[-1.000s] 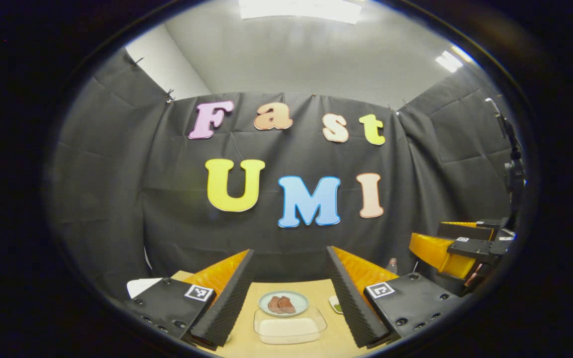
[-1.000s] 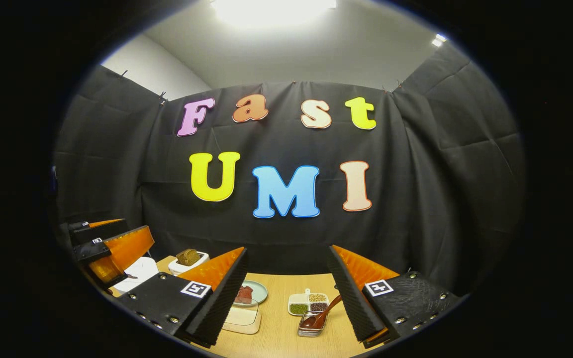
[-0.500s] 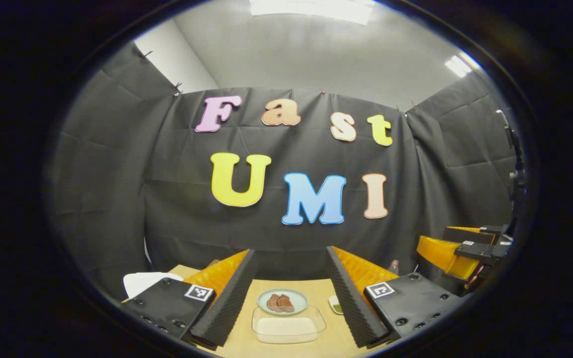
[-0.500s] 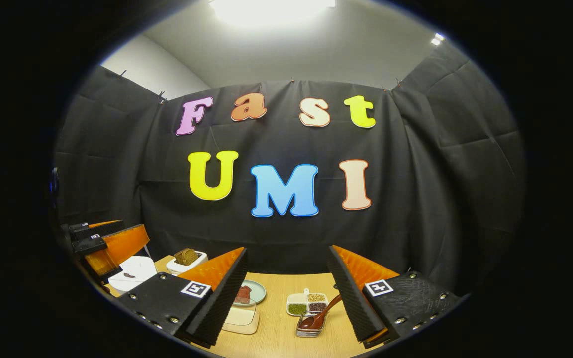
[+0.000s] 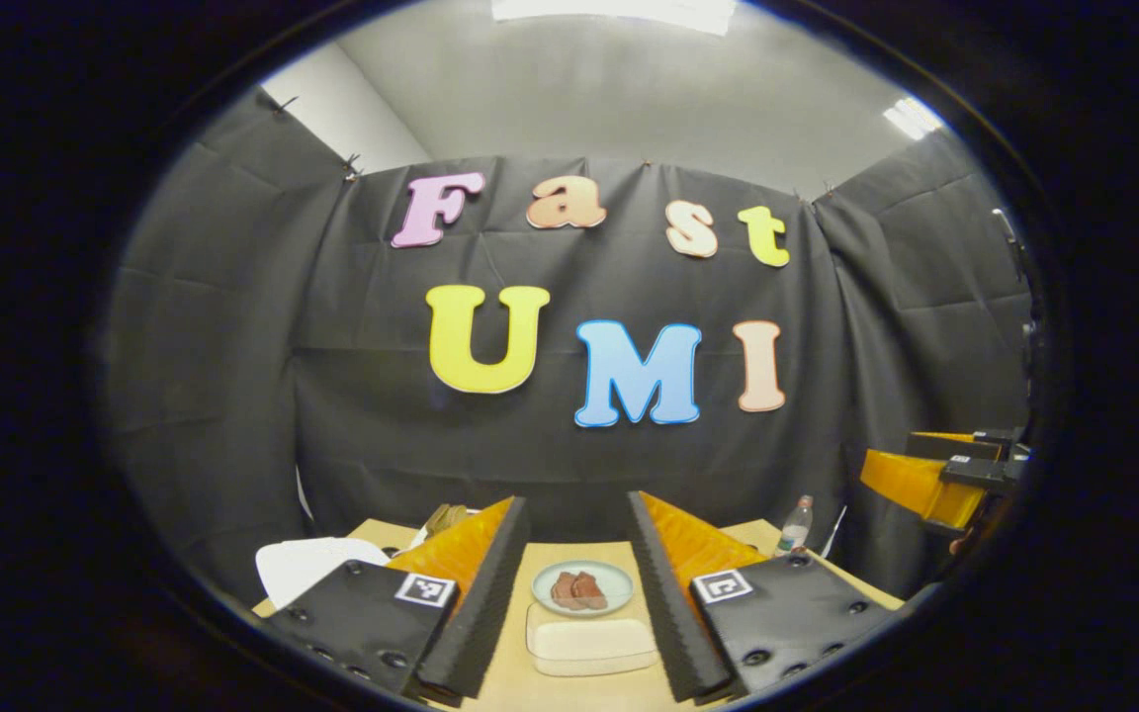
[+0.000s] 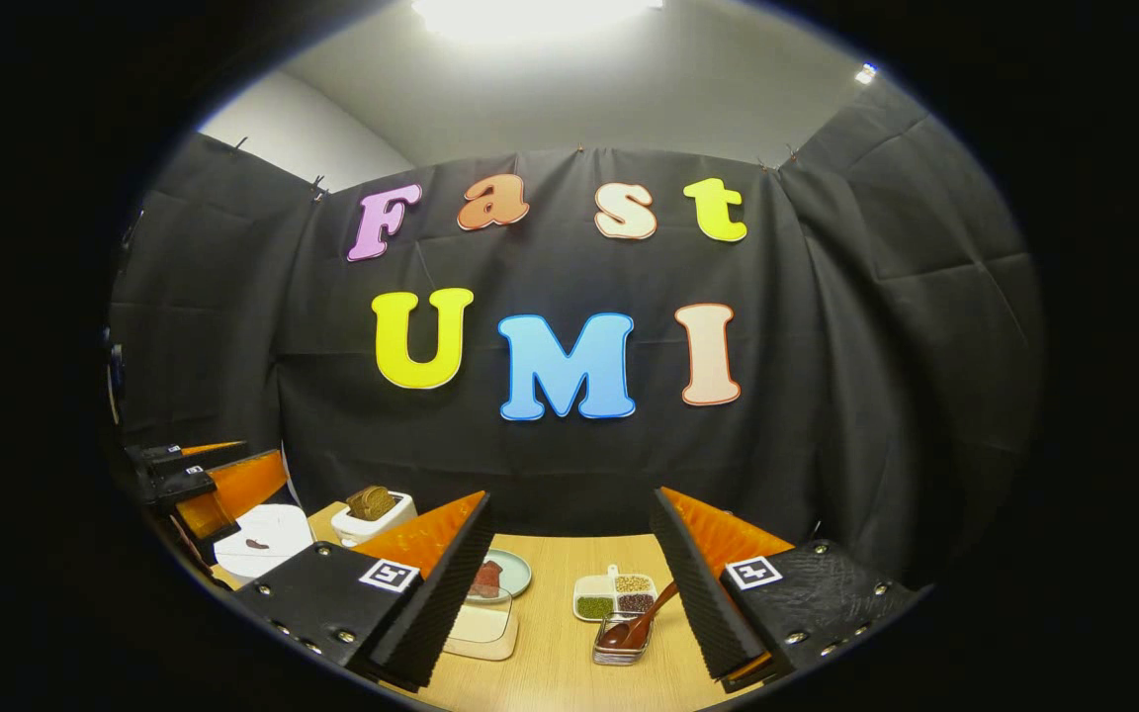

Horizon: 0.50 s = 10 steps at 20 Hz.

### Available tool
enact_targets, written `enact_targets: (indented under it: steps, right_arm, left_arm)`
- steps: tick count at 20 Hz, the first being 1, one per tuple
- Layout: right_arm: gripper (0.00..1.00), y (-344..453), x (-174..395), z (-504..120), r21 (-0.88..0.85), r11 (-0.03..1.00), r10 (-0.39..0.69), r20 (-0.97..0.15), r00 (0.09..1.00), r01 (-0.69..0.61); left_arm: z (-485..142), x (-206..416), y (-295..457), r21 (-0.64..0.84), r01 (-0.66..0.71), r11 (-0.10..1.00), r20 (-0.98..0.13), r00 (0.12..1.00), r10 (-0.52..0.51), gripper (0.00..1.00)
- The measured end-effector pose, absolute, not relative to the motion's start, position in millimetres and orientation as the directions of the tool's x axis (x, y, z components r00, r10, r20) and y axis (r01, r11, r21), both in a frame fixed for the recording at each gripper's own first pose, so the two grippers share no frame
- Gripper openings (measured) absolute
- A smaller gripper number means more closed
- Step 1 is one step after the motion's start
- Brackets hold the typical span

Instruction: Close the left gripper, press the button to open the rice cooker; take a wooden spoon from the chopstick holder with the right hand, scoop a spoonful of rice and pour it into the rice cooker, then put the wooden spoon back into the chopstick holder.

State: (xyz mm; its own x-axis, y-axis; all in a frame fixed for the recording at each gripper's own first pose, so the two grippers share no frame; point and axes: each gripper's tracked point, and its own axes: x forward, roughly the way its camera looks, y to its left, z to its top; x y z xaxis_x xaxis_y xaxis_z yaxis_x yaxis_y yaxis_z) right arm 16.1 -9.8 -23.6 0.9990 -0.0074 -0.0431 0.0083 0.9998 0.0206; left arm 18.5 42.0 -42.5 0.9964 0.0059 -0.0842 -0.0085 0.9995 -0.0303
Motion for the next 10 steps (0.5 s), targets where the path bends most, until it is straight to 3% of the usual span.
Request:
enact_targets:
  steps: [5, 10]
  right_arm:
    - [0.97, -7, 17, -39, 0.013, 1.000, -0.002, -0.079, 0.997, 0.003]
    - [0.97, -4, 20, -51, 0.005, 1.000, 0.008, -0.108, 0.994, -0.007]
  left_arm:
    - [-73, 12, 95, -0.055, -0.093, 0.994, -0.175, 0.981, 0.082, 0.11]
    - [-131, 21, 153, -0.032, -0.137, 0.990, -0.337, 0.934, 0.119, 0.09]
